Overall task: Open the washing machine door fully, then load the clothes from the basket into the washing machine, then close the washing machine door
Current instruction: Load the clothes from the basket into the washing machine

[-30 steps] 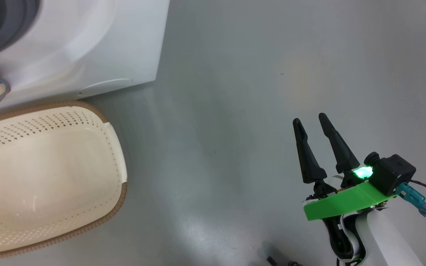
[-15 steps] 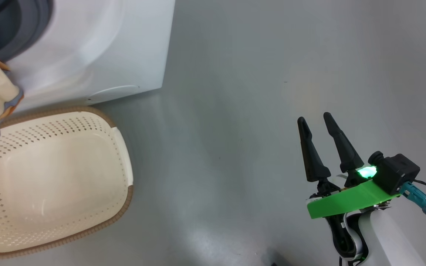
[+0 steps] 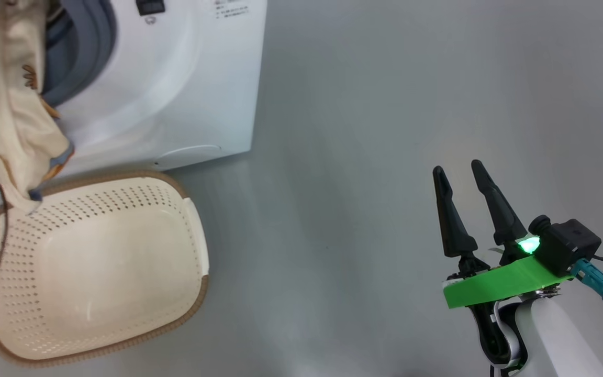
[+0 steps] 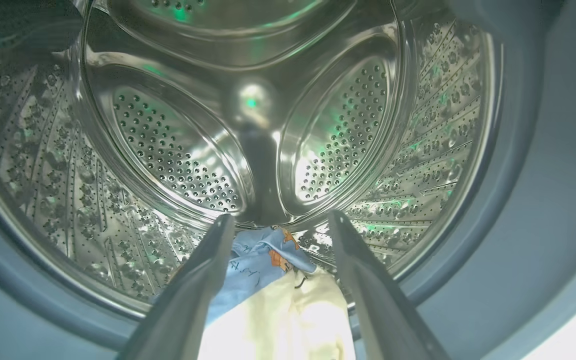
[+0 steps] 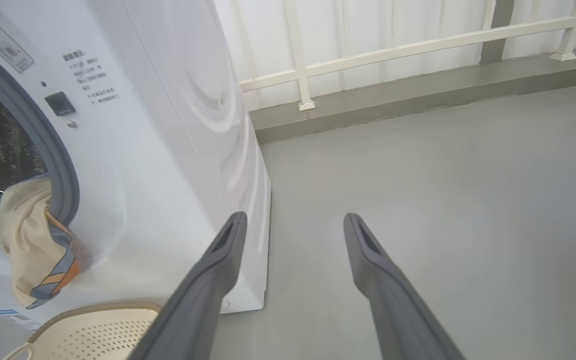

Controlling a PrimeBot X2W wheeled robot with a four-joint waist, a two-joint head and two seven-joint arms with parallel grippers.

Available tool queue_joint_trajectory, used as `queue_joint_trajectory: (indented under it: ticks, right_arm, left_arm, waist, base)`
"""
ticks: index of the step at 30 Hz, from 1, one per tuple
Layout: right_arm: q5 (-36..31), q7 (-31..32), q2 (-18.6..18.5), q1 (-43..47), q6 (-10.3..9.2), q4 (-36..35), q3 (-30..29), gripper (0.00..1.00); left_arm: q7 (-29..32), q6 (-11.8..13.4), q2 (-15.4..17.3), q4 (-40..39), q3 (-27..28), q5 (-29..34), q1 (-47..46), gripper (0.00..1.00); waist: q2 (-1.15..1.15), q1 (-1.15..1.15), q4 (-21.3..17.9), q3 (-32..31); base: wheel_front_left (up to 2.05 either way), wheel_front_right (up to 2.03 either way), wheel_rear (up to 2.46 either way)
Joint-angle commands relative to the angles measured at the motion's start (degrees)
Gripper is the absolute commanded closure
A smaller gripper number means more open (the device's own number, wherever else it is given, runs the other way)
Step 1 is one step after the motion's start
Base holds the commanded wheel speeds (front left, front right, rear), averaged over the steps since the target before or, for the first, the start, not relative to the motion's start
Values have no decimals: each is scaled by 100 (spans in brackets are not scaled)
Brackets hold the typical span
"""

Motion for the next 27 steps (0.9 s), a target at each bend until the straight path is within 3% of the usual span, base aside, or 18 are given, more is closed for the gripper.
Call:
queue_joint_trajectory:
  ticks: [1, 11, 27]
  right_arm:
    - [-80, -46, -32, 147, 25, -96, 74, 0]
    - [-227, -46, -270, 308, 25, -4, 9, 0]
    - [-156, -46, -667, 753, 25, 104, -130, 0]
  left_arm:
    - [-29, -11, 203, -267, 173, 60, 184, 0]
    - [-29, -12, -336, -981, 407, 283, 1433, 0]
    - [-29, -12, -1072, -1536, 299, 461, 2800, 0]
  waist:
    - [0, 1, 144, -170]
    - [0, 1, 515, -677]
    - [0, 1, 1082, -1453]
  base:
    - [0, 0, 0]
    - [0, 0, 0]
    - [0, 0, 0]
